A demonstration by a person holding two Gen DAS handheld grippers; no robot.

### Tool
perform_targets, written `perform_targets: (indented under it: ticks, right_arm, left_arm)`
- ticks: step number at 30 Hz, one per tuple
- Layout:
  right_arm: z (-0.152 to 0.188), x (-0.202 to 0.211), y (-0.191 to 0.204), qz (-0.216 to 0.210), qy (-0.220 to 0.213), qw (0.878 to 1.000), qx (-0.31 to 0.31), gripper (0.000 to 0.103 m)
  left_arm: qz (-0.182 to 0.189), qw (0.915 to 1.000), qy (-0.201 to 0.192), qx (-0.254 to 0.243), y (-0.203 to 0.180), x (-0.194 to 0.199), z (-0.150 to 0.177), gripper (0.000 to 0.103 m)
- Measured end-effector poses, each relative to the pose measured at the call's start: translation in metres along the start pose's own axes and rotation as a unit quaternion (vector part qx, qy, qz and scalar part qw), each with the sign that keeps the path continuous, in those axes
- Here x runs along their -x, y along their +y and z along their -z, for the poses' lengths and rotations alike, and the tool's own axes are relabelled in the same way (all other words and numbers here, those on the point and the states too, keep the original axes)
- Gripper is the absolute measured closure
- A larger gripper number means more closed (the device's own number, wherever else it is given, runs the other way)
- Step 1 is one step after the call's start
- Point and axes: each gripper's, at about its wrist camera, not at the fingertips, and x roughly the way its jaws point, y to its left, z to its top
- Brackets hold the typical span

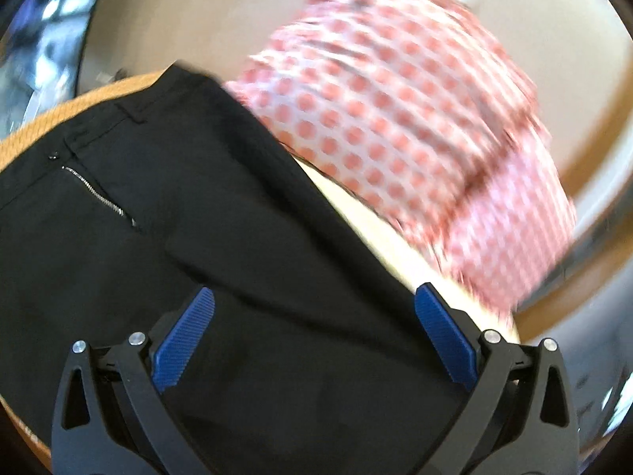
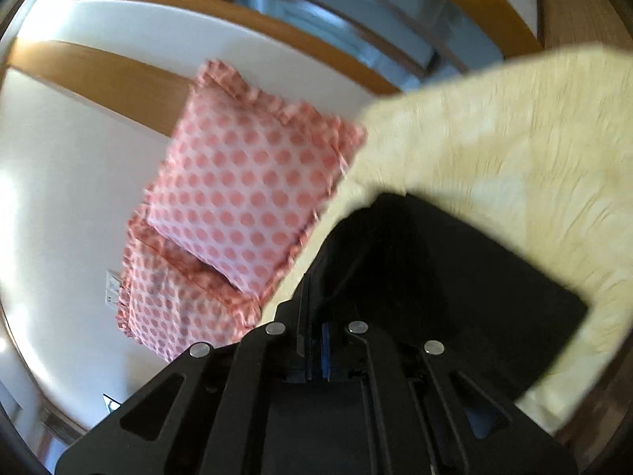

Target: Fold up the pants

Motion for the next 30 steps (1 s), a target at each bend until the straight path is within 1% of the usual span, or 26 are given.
perform_targets:
  ticks: [2, 4, 5, 6, 8, 10, 13, 14, 15, 16, 17, 18, 19, 20, 21, 22, 23, 24, 26, 27, 29, 30]
  right_arm:
    - [0.001, -0.001, -0.008, 0.001, 0.008, 1.0, -0.011, 0.1]
    - [0.002, -0.005, -0.018, 0.003, 0.013, 1.0, -0.025, 0.1]
    - [0.003, -0.006, -0.023, 0.005, 0.015, 0.999, -0.032, 0.1]
    - [0.004, -0.008, -0.025, 0.007, 0.016, 0.999, -0.034, 0.1]
    - [0.006, -0.012, -0.028, 0.012, 0.018, 0.999, -0.036, 0.1]
    - [0.006, -0.013, -0.029, 0.014, 0.019, 0.999, -0.034, 0.1]
    - [0.004, -0.013, -0.029, 0.018, 0.021, 0.999, -0.028, 0.1]
    - [0.004, -0.012, -0.028, 0.019, 0.021, 0.999, -0.025, 0.1]
    - [0.003, -0.012, -0.026, 0.021, 0.02, 0.999, -0.02, 0.1]
    - [0.003, -0.011, -0.025, 0.022, 0.019, 0.999, -0.015, 0.1]
    - [0.003, -0.011, -0.023, 0.024, 0.019, 0.999, -0.01, 0.1]
    - [0.002, -0.011, -0.02, 0.027, 0.019, 0.999, -0.002, 0.1]
    - [0.002, -0.012, -0.018, 0.028, 0.018, 0.999, 0.003, 0.1]
    - [0.001, -0.012, -0.017, 0.029, 0.018, 0.999, 0.008, 0.1]
    - [-0.001, -0.014, -0.015, 0.031, 0.018, 0.999, 0.013, 0.1]
    - [-0.002, -0.016, -0.014, 0.032, 0.018, 0.999, 0.016, 0.1]
    - [-0.006, -0.019, -0.013, 0.034, 0.017, 0.999, 0.02, 0.1]
    - [-0.009, -0.021, -0.012, 0.034, 0.016, 0.999, 0.022, 0.1]
    - [-0.016, -0.022, -0.01, 0.031, 0.013, 0.999, 0.026, 0.1]
    - [-0.02, -0.021, -0.009, 0.028, 0.009, 0.999, 0.028, 0.1]
    - [-0.024, -0.018, -0.007, 0.029, 0.0, 0.999, 0.031, 0.1]
    - [-0.026, -0.016, -0.009, 0.033, -0.003, 0.999, 0.031, 0.1]
  left_arm:
    - [-0.026, 0.9996, 0.0, 0.008, 0.0, -0.02, -0.025, 0.003]
    - [-0.046, 0.9989, 0.002, -0.004, -0.004, -0.038, -0.045, 0.003]
    - [-0.054, 0.9985, 0.006, -0.004, -0.006, -0.049, -0.055, 0.003]
    - [-0.06, 0.998, 0.02, 0.004, -0.006, -0.066, -0.07, 0.003]
    - [-0.076, 0.9965, 0.032, 0.018, -0.002, -0.087, -0.086, 0.005]
    - [-0.11, 0.9921, 0.053, 0.028, 0.002, -0.115, -0.104, 0.005]
    - [-0.161, 0.9822, 0.086, 0.043, 0.011, -0.156, -0.126, 0.008]
    - [-0.185, 0.9774, 0.092, 0.045, 0.015, -0.168, -0.132, 0.011]
    - [-0.199, 0.9743, 0.094, 0.047, 0.018, -0.174, -0.135, 0.014]
    - [-0.215, 0.9705, 0.096, 0.051, 0.022, -0.182, -0.14, 0.021]
    - [-0.224, 0.9678, 0.098, 0.059, 0.028, -0.187, -0.144, 0.034]
    - [-0.225, 0.9667, 0.099, 0.071, 0.035, -0.188, -0.147, 0.043]
    - [-0.216, 0.9677, 0.1, 0.083, 0.041, -0.186, -0.149, 0.063]
    - [-0.205, 0.9692, 0.101, 0.093, 0.047, -0.182, -0.15, 0.078]
    - [-0.196, 0.9703, 0.101, 0.099, 0.053, -0.171, -0.151, 0.082]
    - [-0.186, 0.9722, 0.097, 0.103, 0.056, -0.162, -0.151, 0.084]
    - [-0.17, 0.9753, 0.087, 0.112, 0.059, -0.144, -0.15, 0.085]
    - [-0.153, 0.9788, 0.074, 0.114, 0.06, -0.121, -0.146, 0.085]
    - [-0.124, 0.9869, 0.037, 0.097, 0.06, -0.062, -0.132, 0.085]
    - [-0.117, 0.9891, 0.019, 0.088, 0.058, -0.038, -0.124, 0.085]
    - [-0.104, 0.9918, -0.016, 0.072, 0.061, 0.017, -0.096, 0.084]
    - [-0.101, 0.9918, -0.035, 0.07, 0.064, 0.048, -0.074, 0.082]
